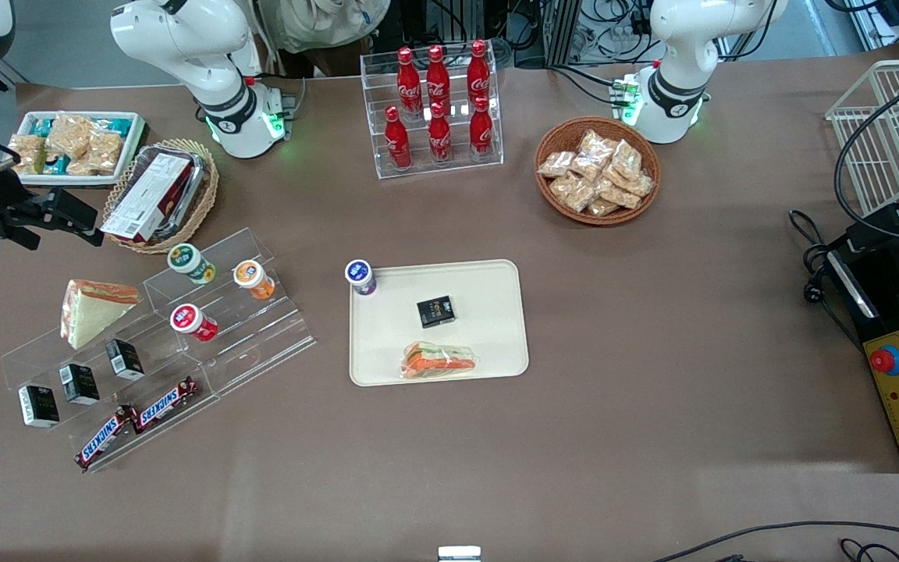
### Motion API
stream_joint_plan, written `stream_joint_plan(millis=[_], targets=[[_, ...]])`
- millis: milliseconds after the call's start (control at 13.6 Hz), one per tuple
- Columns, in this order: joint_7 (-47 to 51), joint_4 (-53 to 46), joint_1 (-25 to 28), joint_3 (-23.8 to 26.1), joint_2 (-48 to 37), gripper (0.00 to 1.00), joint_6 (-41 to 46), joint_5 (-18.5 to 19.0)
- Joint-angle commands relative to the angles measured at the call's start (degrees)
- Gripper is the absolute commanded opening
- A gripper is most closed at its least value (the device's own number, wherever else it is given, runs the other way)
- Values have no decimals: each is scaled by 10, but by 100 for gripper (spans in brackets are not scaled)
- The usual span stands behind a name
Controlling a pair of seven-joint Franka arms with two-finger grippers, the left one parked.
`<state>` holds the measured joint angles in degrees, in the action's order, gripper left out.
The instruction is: Place green gum on tray
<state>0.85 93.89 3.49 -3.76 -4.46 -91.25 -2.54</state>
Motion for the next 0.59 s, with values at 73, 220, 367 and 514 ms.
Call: stream_joint_plan(millis=[73,220,367,514], targets=[[-4,-16,1,0,4,98,15,2],[-4,-16,1,0,4,98,24,3],[-7,-15,1,0,2,98,46,3],[-33,-11,2,0,-2,98,63,2]])
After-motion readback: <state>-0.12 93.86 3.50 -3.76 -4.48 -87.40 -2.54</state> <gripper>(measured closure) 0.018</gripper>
